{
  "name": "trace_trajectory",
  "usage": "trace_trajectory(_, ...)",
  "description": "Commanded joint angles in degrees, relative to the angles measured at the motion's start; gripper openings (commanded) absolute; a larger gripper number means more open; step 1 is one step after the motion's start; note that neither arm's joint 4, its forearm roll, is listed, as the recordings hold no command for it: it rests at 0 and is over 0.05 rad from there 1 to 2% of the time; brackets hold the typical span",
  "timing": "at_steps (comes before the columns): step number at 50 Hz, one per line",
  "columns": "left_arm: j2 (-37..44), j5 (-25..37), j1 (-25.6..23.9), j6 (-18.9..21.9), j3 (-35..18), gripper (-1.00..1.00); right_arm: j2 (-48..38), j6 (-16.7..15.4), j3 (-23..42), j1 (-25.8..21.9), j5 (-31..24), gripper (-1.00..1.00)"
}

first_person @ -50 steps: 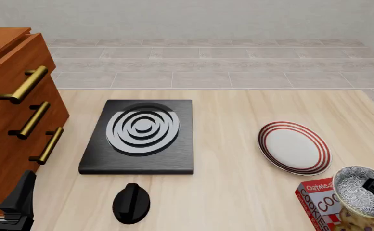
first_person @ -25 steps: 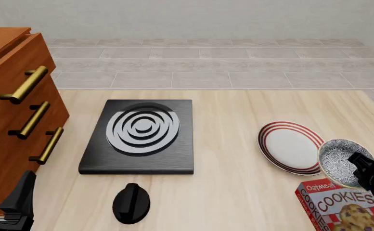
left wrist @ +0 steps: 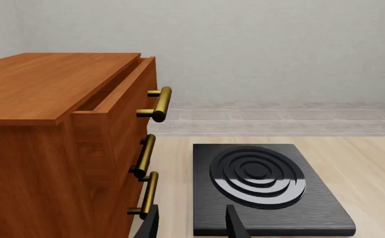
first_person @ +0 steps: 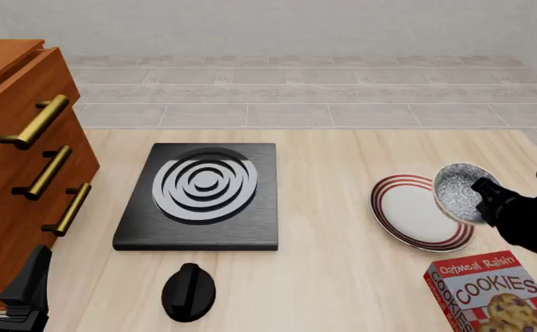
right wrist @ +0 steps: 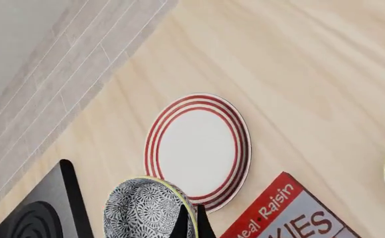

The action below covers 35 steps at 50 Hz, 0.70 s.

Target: Pick the akita bowl on the cookies box and place it on the plate.

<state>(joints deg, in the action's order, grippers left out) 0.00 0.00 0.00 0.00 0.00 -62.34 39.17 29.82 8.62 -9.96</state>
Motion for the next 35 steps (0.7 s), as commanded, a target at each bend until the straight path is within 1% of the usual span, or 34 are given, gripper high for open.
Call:
trace_trajectory(1, 0.0, 0.0, 0.0, 0.0, 0.0, 1.00, -6.3, 2.5, 2.9, -2.2, 4.7, -1.00)
trace_trajectory(8, 0.0, 0.0, 0.0, 0.0, 0.0, 1.00, -13.5, 3.2, 5.1, -2.5, 8.0, -1.00)
trace_trajectory(14, 0.0, 0.0, 0.0, 0.0, 0.0, 1.00, -16.8, 3.7, 6.5, -3.7, 9.2, -1.00)
trace_trajectory(23, 0.0, 0.0, 0.0, 0.0, 0.0, 1.00, -20.1, 4.5, 8.2, -4.2, 10.2, -1.00)
trace_trajectory(35, 0.0, 0.0, 0.0, 0.0, 0.0, 1.00, -26.0, 5.4, 10.5, -3.6, 11.8, -1.00)
